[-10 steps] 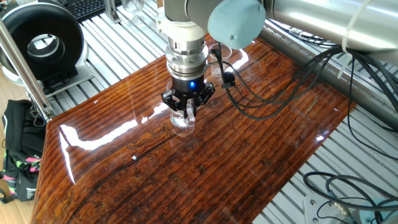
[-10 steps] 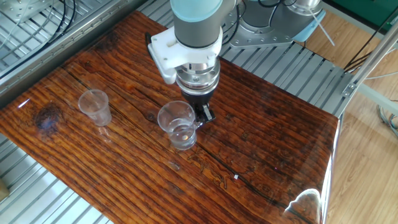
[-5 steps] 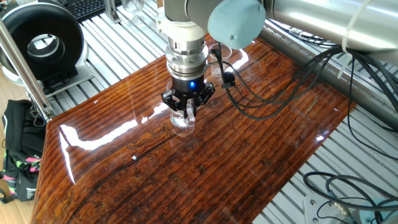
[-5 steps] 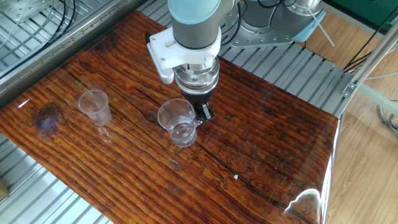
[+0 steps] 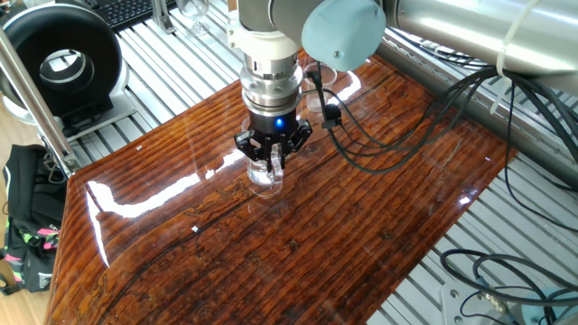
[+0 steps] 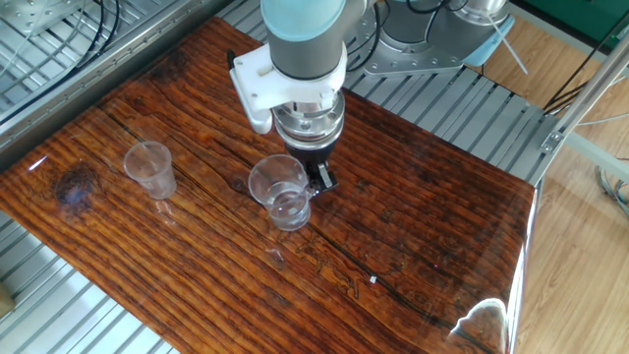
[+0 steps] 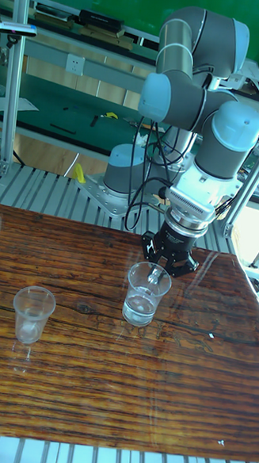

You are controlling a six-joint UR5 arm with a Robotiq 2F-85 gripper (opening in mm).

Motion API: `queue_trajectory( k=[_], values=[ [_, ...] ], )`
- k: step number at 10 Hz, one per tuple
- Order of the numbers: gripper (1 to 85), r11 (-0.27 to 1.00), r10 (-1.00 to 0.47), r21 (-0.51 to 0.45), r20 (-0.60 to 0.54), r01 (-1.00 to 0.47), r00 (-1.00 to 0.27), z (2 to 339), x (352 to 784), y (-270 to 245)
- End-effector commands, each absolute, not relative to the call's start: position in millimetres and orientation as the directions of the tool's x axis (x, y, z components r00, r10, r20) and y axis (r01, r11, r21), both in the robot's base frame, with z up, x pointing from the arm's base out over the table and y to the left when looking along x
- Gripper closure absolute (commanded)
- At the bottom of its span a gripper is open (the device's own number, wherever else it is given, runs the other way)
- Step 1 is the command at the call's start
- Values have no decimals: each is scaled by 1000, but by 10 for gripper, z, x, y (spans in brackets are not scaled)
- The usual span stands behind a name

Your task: Pour the water from one cup into another empty cup

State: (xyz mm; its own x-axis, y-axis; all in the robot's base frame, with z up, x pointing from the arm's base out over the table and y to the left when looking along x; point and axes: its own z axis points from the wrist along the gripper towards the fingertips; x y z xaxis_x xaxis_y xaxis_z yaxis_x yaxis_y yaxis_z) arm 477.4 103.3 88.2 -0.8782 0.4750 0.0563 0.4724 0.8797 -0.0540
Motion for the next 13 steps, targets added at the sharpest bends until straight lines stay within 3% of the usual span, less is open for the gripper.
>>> queue_trajectory(
  k=[1,7,10,13],
  values=[
    [840,875,483,-58,44,481,-874,800,4816,1038],
    [840,882,468,-82,27,465,-883,910,4796,1075],
    [840,883,452,-111,-71,457,-889,927,4974,918],
    [840,890,445,-91,-34,446,-895,895,4918,986]
  ],
)
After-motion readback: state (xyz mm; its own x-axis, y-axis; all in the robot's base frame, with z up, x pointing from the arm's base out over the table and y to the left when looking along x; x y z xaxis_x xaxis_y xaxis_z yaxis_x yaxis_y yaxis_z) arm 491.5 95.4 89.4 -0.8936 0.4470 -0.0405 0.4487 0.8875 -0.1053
